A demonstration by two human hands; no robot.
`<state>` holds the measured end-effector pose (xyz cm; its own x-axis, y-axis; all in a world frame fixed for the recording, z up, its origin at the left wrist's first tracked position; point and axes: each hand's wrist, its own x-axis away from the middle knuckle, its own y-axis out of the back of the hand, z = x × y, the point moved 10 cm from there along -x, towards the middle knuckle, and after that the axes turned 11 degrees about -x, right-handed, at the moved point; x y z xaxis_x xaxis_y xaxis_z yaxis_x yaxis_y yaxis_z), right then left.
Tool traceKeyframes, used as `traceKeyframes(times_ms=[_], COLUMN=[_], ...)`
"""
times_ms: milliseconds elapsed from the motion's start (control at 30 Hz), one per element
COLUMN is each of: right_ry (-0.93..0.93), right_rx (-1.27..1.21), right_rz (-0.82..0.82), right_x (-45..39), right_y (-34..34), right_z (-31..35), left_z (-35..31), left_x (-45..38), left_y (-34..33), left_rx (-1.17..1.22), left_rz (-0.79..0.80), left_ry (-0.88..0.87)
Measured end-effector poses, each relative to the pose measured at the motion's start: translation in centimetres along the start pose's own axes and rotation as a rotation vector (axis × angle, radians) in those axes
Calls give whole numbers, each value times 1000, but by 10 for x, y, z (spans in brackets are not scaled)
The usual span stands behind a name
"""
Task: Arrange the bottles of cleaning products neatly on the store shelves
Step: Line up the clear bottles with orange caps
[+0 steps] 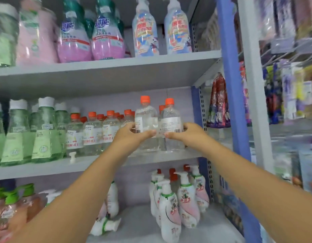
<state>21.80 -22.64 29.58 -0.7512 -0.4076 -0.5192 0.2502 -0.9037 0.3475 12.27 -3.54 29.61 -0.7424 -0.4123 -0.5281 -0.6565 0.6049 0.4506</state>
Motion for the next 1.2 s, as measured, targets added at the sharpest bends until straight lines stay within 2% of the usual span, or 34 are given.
traceKeyframes(times_ms=[233,400,533,967,1100,1200], right_ry=[-84,-35,-129,-130,-124,-104], right_rx=[74,67,-64,-109,-65,-82], right_rz=[64,140,196,186,223,177], right_x=[-35,-47,-48,-52,-50,-53], right_y=[-1,-22,-20,-12,-16,-13], right_z=[-29,-33,-45,-54,-53,-53], left_z=[22,37,43,48,54,51], left_x=[-33,-45,-48,-52,-56,-53], left_y=[-23,-28,-24,-25,-25,-25], left_rx=[-45,-97,-113,-119,-46,-52], left_rz=[61,68,35,33,55,46], left_ry=[15,43,57,70,93,88])
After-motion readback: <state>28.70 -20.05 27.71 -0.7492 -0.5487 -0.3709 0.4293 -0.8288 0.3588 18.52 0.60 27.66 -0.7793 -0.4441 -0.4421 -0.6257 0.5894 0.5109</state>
